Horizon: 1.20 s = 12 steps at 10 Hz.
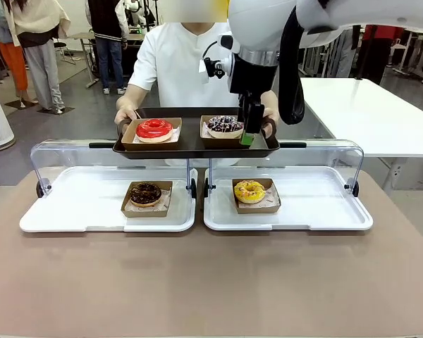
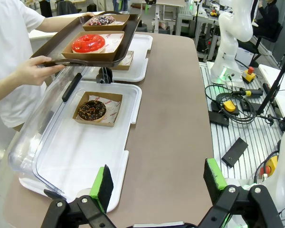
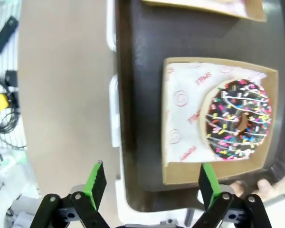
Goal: Provide the desired donut to the person.
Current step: Place the picked Paper togo box onto the Handle tray extended by the person.
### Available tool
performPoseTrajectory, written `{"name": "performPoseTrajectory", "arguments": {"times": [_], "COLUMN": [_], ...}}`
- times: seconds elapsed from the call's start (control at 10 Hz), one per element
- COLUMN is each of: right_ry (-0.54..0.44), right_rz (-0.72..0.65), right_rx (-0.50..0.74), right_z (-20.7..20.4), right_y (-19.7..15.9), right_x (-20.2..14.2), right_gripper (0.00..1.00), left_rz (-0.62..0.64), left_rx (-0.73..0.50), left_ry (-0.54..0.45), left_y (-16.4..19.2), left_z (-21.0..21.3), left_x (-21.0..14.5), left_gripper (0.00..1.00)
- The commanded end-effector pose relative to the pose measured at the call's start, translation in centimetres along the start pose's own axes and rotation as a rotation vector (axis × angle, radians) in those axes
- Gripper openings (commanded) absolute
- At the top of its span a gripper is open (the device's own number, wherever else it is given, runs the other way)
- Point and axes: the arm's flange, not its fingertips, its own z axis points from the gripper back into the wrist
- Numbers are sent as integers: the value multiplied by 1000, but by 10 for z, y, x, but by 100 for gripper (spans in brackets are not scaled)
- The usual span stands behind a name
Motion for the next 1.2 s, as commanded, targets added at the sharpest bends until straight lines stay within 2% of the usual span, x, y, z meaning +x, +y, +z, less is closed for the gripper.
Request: {"name": "performPoseTrajectory", "arguments": {"times": [0.0,0.2,0.5,0.7,0.8,0.9,1.0,1.1], "right_ry": [6,-18,-15,48,83,152,50,50], "right_rz": [92,164,182,89,38,-5,102,102], "right_rx": [109,180,162,139,136,82,163,163], "right_z": [37,73,84,67,54,45,74,74], "right_y": [35,77,135,142,136,120,141,141], "right_x": [-10,-34,-66,-82,-95,-113,-86,-86], "right_gripper": [100,100,100,100,100,100,100,100], "left_rz": [-10,-10,-10,-10,-10,-10,-10,-10], "left_rx": [3,3,3,3,3,3,3,3], "left_ry": [-18,-18,-18,-18,-18,-18,-18,-18], "left_y": [-1,-1,-1,-1,-1,-1,-1,-1], "left_z": [2,2,2,2,2,2,2,2], "left_x": [1,1,1,1,1,1,1,1], "left_gripper": [100,100,100,100,100,100,100,100]}}
